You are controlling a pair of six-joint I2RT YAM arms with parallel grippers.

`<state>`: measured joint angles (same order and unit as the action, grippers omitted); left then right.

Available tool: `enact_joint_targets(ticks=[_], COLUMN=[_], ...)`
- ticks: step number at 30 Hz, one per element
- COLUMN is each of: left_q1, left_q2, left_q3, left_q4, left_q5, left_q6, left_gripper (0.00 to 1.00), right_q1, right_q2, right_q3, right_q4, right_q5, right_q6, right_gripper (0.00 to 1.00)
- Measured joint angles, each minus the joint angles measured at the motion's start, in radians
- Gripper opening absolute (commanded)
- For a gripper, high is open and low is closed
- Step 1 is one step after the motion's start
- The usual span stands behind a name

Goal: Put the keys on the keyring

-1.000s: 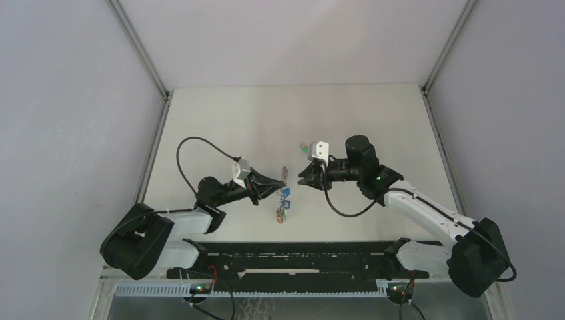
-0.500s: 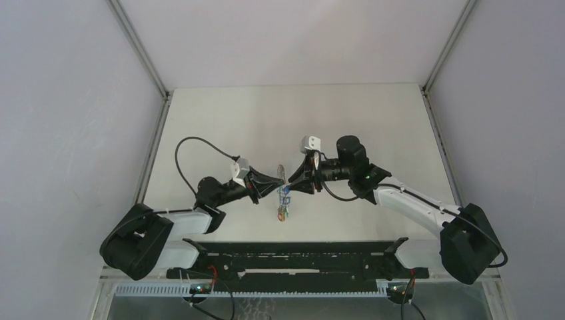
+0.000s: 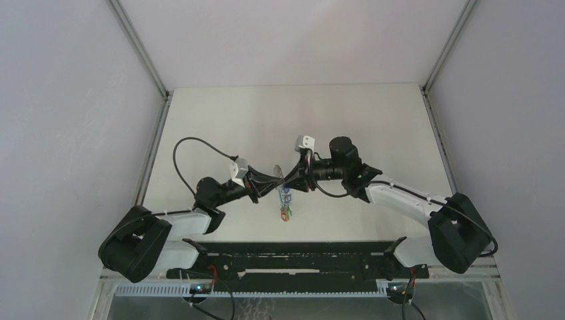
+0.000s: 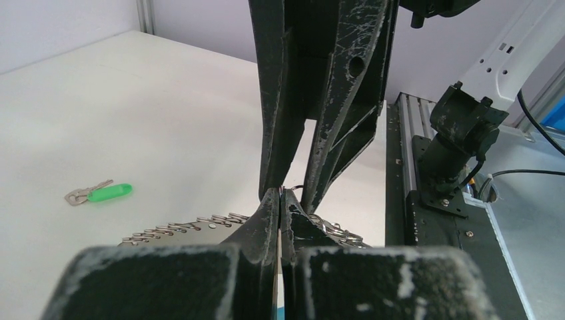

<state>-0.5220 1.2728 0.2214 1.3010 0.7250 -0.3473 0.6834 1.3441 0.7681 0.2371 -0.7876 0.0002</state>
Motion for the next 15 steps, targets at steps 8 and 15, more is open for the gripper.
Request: enact_joint_targets(ticks=[8, 15], left_q1=[0.002, 0.005], left_q2=[-0.003, -0.006], left_q3=[0.000, 0.000], left_q4=[-0.002, -0.003], left_q5=[-0.008, -0.014], left_q6=[0.000, 0.000], left_gripper=[0.00, 0.00], right_q1=[0.000, -0.001], right_q2=[0.034, 0.044], right_q3=[0.000, 0.000], right_q4=[0.043, 0.060], right_q5=[-0.017, -0.035], right_q6=[-0.002, -0.020], right_gripper=[0.09, 0.00])
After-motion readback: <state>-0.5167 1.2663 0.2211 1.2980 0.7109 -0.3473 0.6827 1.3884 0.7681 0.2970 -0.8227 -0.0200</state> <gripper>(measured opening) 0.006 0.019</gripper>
